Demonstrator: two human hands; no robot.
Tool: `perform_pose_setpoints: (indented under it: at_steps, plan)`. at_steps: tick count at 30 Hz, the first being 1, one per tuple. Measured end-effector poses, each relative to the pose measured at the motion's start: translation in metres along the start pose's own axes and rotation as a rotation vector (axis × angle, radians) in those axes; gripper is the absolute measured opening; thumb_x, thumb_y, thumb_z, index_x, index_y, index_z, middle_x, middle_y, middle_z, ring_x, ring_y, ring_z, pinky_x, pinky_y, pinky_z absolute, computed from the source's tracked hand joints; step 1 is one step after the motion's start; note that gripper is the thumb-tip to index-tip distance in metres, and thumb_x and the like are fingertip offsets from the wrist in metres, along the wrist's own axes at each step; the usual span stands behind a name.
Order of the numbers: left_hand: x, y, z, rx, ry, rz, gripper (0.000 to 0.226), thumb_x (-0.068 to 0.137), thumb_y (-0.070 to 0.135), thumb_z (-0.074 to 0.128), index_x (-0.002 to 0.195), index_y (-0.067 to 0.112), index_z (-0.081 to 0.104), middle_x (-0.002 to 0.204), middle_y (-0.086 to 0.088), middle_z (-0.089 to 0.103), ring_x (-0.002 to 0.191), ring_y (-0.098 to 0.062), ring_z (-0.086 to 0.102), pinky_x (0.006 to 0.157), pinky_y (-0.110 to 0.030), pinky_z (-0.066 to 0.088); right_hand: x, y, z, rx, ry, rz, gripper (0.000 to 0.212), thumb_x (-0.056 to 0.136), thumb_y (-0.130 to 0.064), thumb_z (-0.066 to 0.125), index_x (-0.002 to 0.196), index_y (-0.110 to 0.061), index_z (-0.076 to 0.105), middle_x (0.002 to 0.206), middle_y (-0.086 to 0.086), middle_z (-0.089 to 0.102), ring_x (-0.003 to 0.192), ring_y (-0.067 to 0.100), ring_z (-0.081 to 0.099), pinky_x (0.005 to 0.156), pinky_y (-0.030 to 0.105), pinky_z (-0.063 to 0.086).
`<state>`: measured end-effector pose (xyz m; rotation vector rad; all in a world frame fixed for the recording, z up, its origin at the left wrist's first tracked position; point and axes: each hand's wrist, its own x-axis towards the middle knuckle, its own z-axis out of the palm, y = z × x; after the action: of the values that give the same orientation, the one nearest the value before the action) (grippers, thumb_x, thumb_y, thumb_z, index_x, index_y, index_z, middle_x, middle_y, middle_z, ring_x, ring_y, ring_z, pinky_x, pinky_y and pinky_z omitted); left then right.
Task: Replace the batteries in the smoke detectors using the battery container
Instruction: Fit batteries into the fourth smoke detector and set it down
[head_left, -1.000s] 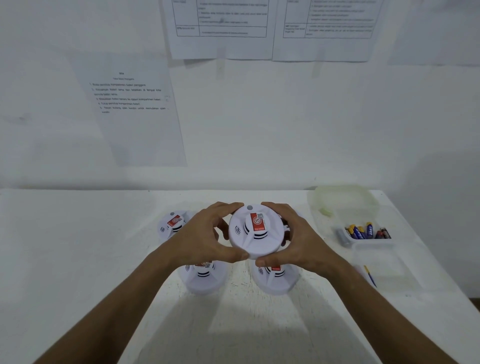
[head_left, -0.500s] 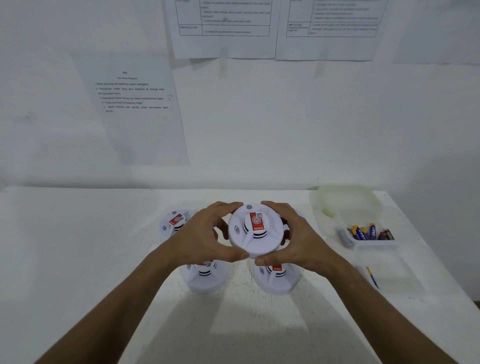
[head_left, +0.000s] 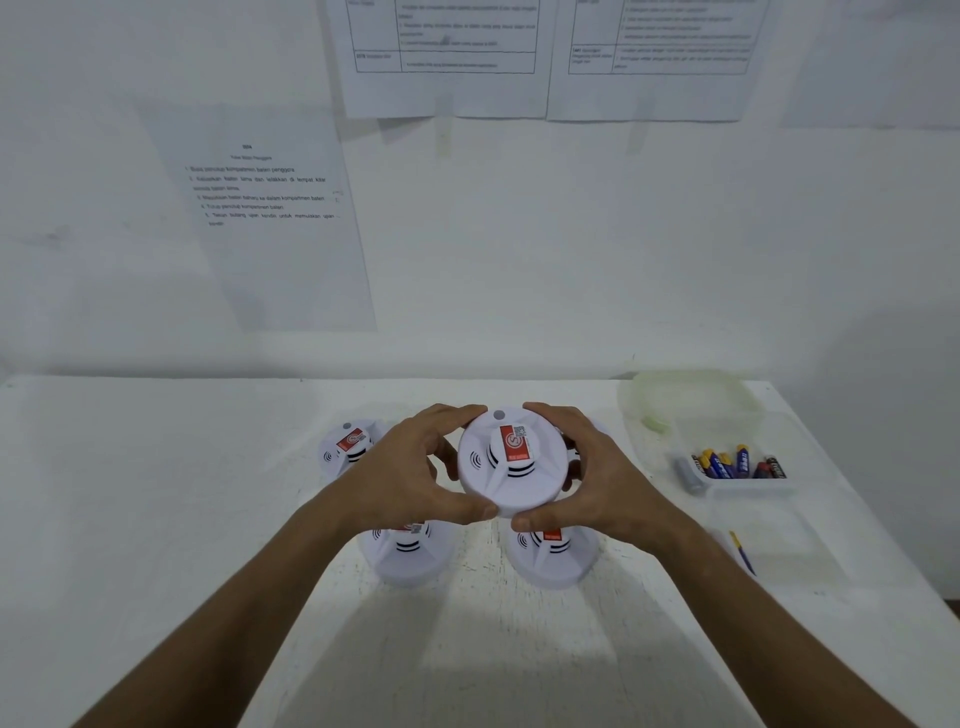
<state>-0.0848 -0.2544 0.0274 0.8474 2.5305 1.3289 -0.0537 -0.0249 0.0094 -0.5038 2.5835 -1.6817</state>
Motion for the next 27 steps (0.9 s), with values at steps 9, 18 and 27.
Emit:
perform_pose_setpoints:
  at_steps: [9, 18, 27]
  plan:
    - [0.002, 0.001, -0.002, 0.006, 0.014, 0.016, 0.072, 0.057, 0.054, 0.080, 0.115, 0.069, 0.040, 0.117, 0.026, 0.054, 0.087, -0.005, 0.062, 0.064, -0.018, 0.053, 0.002, 0.001, -0.001, 0.012, 0.006, 0.010, 0.092, 0.050, -0.026, 0.093, 0.127, -0.044, 0.045, 0.127, -0.020, 0.052, 0.113, -0.006, 0.052, 0.082, 0.010, 0.048]
    - [0.007, -0.012, -0.005, 0.051, 0.020, -0.017, 0.083, 0.059, 0.049, 0.083, 0.132, 0.044, 0.046, 0.119, 0.023, 0.054, 0.087, -0.003, 0.062, 0.063, -0.015, 0.051, 0.010, 0.005, 0.001, -0.015, 0.000, 0.026, 0.094, 0.052, -0.020, 0.095, 0.128, -0.042, 0.044, 0.127, -0.018, 0.053, 0.110, -0.008, 0.052, 0.079, 0.008, 0.047]
    - [0.025, -0.025, -0.019, 0.086, 0.026, -0.039, 0.082, 0.058, 0.045, 0.088, 0.131, 0.043, 0.050, 0.117, 0.024, 0.057, 0.085, -0.004, 0.061, 0.064, -0.013, 0.050, 0.038, 0.009, -0.003, -0.052, -0.040, 0.069, 0.095, 0.051, -0.026, 0.096, 0.133, -0.035, 0.048, 0.129, -0.013, 0.056, 0.112, 0.001, 0.055, 0.089, 0.022, 0.052]
